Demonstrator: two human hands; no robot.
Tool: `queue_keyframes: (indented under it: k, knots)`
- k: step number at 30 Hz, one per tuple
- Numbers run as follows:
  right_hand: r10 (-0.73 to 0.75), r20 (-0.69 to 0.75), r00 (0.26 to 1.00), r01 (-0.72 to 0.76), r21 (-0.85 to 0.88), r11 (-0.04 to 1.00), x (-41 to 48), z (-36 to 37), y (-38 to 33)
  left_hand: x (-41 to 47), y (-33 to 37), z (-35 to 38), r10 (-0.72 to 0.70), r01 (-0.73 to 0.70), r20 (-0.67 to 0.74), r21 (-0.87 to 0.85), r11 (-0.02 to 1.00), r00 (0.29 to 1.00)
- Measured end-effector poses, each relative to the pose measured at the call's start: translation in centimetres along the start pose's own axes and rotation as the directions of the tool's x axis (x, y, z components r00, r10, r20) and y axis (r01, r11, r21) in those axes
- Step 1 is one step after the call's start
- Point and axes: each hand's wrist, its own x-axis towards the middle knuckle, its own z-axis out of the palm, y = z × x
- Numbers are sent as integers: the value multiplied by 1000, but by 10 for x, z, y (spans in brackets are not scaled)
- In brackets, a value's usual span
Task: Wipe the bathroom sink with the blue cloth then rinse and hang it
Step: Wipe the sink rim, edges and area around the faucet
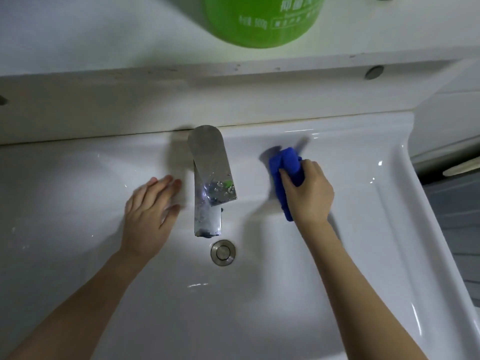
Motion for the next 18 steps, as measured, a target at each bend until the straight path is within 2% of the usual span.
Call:
queue_keyframes:
  k: [3,5,8,10,14,18]
  knots:
    - [16,14,1000,-17,98,995,-15,33,-33,-1,4,2,-31,31,-9,-4,1000,999]
    - [-100,111,989,82,159,984,-28,51,-56,0,4,1,-29,29,-9,2,1000,1000]
    - [-206,215,955,188,105,977,-35,39,-47,0,0,1,-1,1,-4,6,1000,1000]
    - [-179,169,969,176,32,984,-28,15,-18,0,0,0,2,-2,-12,11,1000,1000]
    - [-114,-13,993,112,-77,991,-2,-14,18,0,4,2,-12,12,-27,31,999,1000]
    - [-261,43,964,262,-27,965,-7,24,-20,-1,7,3,-6,7,-38,25,1000,999]
